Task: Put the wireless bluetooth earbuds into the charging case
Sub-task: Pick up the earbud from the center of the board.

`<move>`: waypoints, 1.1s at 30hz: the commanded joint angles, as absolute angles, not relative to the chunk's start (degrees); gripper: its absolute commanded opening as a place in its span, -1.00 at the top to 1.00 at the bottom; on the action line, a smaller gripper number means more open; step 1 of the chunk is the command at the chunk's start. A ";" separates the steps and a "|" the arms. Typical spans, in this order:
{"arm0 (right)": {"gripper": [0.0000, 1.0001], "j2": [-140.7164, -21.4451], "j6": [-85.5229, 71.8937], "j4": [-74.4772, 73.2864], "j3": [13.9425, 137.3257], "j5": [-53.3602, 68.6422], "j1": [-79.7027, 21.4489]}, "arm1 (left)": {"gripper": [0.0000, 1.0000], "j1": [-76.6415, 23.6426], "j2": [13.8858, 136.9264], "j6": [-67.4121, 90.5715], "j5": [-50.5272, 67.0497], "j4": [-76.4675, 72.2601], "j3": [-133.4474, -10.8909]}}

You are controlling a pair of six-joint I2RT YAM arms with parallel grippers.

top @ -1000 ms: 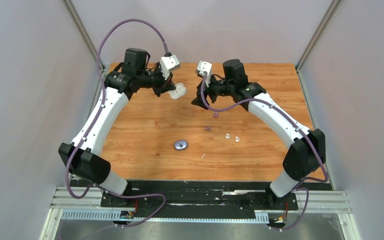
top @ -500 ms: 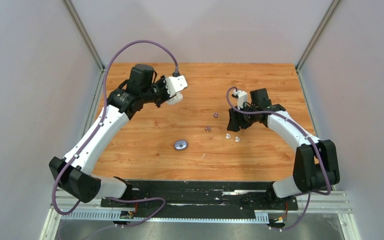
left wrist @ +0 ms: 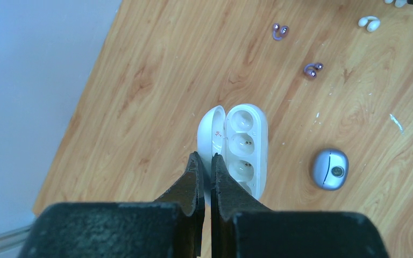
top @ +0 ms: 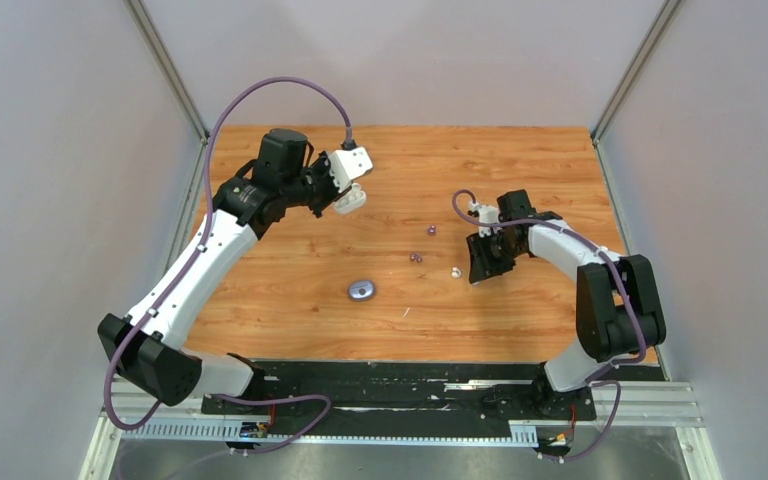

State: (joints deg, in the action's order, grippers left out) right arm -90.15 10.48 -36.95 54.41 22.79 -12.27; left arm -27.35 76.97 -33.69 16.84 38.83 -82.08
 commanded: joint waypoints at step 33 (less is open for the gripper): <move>0.00 -97.21 0.58 -38.92 59.42 24.47 -9.98 | 1.00 -27.60 75.56 -32.44 16.49 36.44 -80.69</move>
